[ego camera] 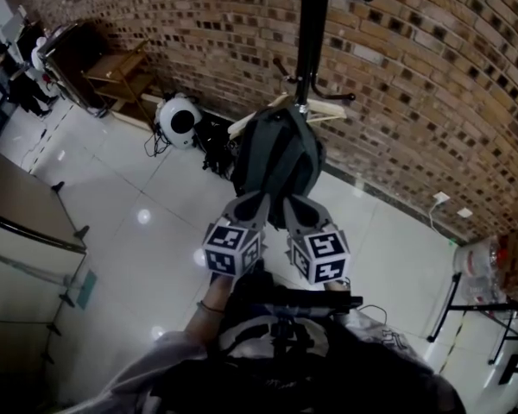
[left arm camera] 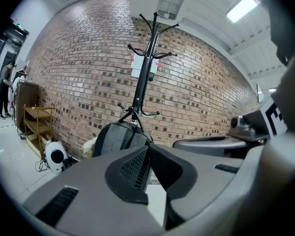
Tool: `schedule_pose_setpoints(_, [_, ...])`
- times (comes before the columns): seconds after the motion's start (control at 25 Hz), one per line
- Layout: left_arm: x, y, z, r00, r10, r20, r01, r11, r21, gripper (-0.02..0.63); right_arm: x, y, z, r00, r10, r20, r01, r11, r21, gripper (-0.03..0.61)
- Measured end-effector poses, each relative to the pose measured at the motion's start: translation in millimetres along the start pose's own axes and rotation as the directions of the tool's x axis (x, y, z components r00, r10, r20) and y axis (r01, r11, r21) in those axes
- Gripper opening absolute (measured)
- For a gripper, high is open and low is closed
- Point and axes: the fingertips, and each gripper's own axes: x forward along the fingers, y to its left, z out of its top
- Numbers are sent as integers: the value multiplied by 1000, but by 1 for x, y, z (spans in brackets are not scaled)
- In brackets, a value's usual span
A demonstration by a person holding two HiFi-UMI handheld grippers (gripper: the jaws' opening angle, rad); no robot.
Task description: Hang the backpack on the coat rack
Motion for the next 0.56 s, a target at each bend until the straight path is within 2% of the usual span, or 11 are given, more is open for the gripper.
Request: schedule_pose_setpoints(0.56, [-20,-8,-21,999,50,-8,-50,998,-23,6,-20,8,-11,1000,19,10,-19,1000,-7,9])
